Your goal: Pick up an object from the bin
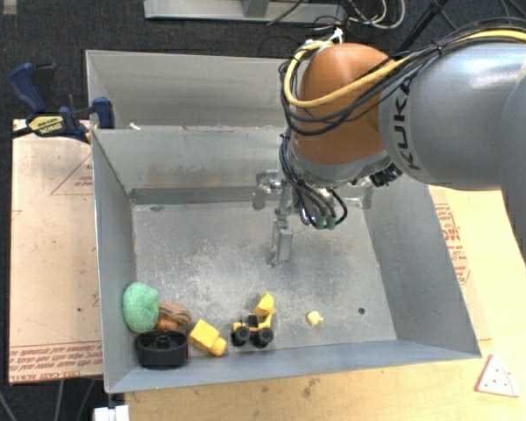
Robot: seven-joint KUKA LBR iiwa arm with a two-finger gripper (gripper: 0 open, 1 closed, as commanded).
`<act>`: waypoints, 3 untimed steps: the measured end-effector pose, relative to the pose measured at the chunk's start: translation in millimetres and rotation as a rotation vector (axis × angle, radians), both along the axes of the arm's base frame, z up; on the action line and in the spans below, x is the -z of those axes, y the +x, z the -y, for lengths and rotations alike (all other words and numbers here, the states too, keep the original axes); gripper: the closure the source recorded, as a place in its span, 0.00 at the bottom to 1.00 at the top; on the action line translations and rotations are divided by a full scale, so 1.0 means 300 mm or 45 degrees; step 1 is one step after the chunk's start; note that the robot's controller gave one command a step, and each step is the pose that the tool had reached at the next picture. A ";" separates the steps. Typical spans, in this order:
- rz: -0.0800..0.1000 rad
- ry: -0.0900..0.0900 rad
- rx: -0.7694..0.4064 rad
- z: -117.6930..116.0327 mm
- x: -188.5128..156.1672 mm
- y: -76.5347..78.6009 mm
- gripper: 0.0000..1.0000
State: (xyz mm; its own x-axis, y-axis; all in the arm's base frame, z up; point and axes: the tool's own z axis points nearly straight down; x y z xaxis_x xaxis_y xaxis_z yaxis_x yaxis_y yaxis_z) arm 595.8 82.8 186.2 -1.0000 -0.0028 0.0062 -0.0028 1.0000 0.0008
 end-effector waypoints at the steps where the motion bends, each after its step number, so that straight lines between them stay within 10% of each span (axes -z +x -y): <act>1: 0.009 0.001 0.002 0.002 -0.016 0.004 0.00; 3: 0.005 0.004 -0.863 0.063 0.178 -0.217 0.00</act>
Offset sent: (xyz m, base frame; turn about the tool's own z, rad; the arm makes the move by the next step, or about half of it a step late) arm -0.0737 -0.0166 -0.1162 -0.6335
